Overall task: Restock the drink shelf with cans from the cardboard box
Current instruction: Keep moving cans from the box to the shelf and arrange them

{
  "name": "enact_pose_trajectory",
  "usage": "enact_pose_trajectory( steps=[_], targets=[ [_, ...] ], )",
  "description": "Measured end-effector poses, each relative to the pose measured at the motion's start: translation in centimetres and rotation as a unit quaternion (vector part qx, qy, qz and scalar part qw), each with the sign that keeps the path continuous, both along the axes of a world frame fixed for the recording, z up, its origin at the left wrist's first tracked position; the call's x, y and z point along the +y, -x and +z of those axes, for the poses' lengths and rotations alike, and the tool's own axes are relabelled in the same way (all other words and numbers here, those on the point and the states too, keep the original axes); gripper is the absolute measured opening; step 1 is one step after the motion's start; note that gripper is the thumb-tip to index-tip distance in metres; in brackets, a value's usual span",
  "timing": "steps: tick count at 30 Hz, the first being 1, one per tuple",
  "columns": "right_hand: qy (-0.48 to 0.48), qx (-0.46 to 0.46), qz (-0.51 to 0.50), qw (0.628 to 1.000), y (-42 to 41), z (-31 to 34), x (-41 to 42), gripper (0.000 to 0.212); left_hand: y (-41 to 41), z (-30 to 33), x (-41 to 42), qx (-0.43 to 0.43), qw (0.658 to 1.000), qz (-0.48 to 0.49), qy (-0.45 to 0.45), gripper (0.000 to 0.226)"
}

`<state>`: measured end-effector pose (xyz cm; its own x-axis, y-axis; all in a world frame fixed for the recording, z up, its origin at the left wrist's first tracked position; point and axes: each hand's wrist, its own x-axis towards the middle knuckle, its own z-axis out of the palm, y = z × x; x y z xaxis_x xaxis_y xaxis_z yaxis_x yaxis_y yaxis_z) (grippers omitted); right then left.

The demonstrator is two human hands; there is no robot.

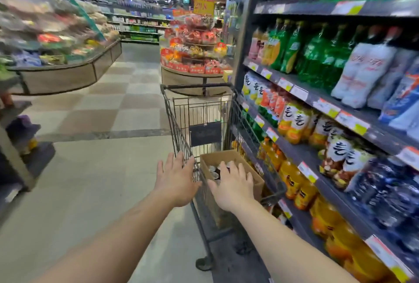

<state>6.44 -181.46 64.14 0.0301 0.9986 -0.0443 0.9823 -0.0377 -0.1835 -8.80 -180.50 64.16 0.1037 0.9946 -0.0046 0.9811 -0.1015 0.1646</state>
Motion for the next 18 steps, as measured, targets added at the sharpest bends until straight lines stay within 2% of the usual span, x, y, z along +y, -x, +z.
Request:
enact_pose_trajectory(
  steps=[7, 13, 18],
  targets=[
    [0.050, 0.051, -0.089, 0.993, 4.5, -1.8, 11.2, 0.069, 4.7, 0.3, 14.9, 0.026, 0.995, -0.101, 0.008, 0.074],
    [0.059, 0.054, -0.209, 0.975, 0.6, -3.6, 16.2, 0.067, -0.7, -2.6, 23.6, 0.034, 0.973, -0.228, 0.025, 0.074],
    [0.067, 0.071, -0.248, 0.964, -2.7, -6.4, 22.3, 0.069, -4.1, -5.3, 29.8, 0.027, 0.959, -0.281, 0.035, 0.074]
  ],
)
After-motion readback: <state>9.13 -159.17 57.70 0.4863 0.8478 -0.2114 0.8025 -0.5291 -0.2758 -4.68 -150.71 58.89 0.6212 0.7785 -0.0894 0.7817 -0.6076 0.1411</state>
